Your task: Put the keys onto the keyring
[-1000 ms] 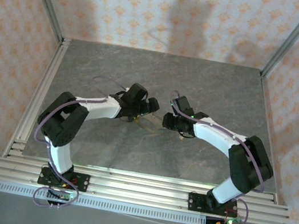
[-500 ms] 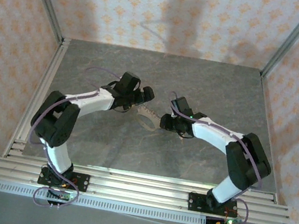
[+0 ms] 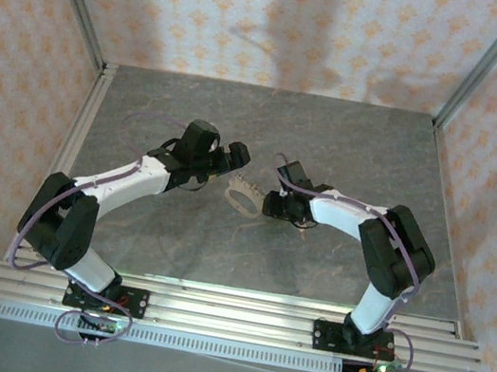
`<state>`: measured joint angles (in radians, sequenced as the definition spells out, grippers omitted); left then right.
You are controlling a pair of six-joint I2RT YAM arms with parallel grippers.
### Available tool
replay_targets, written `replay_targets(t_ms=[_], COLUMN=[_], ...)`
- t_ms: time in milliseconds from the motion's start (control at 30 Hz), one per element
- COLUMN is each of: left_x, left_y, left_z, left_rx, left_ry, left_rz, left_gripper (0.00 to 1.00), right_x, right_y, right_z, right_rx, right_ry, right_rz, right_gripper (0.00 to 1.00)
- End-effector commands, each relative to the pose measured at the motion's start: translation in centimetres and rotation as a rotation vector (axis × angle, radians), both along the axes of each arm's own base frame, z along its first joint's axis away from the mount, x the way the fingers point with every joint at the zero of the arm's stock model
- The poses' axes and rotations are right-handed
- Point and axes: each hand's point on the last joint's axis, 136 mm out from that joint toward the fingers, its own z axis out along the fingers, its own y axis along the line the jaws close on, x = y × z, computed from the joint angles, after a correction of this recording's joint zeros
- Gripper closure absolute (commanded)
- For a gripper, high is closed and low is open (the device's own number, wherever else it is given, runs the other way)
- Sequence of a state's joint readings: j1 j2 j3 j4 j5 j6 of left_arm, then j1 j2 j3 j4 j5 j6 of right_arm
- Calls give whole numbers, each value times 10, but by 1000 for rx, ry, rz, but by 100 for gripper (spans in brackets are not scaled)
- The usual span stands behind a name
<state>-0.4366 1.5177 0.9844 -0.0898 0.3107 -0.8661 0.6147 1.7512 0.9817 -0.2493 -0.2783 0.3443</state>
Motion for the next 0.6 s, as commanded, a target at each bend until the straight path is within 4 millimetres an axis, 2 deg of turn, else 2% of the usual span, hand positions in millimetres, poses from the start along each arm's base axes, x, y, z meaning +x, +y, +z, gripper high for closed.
replay_targets(t_ms=[0, 333, 567], left_x=[-6, -7, -8], left_y=[0, 2, 4], left_z=[9, 7, 14], left_rx=[-20, -14, 3], left_ry=[-10, -10, -21], left_rz=[-3, -2, -10], left_gripper=[0, 0, 0], right_x=[-8, -27, -27], right_y=[17, 32, 4], right_z=[10, 26, 43], right_rx=[45, 107, 8], right_ry=[-15, -15, -88], right_rz=[30, 54, 17], right_gripper=[60, 60, 61])
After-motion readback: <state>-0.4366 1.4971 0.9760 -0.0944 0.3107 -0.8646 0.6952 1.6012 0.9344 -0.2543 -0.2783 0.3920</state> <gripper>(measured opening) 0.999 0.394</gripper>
